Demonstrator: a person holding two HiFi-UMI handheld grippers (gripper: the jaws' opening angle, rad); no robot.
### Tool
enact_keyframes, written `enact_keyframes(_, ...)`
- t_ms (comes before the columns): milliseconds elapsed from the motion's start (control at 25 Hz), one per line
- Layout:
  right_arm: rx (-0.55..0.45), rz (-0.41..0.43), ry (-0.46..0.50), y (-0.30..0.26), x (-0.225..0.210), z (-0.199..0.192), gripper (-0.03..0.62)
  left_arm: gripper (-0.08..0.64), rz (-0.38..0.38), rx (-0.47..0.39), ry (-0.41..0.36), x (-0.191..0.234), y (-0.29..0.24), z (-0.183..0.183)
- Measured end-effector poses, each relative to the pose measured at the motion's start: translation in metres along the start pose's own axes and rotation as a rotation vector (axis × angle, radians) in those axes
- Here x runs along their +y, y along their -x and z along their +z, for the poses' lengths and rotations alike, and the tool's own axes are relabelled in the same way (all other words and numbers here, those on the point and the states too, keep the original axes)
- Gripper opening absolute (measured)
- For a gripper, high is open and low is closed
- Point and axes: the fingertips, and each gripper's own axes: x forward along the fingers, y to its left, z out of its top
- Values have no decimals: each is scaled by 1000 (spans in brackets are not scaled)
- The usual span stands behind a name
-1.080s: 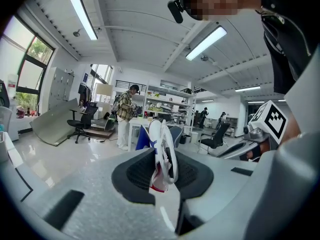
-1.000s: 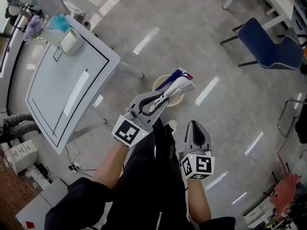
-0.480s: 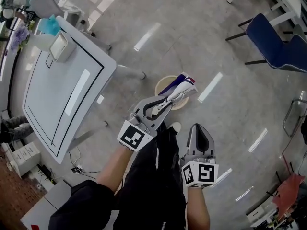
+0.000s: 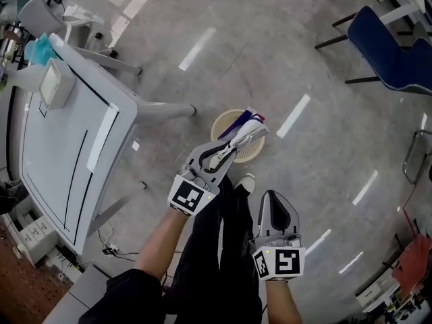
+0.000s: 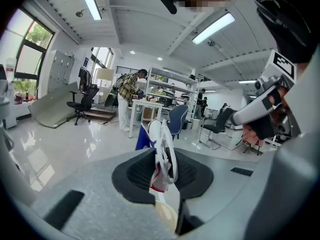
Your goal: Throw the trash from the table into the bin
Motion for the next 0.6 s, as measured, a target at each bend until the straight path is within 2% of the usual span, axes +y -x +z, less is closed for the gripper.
enact_keyframes(240,36,13,1,-18,1,-22,9,71,-28,30,-26,12,-27,-43)
enact_keyframes(600,70,35,43,-45,-7,-57,9,71,8,134,41,27,-56,-148)
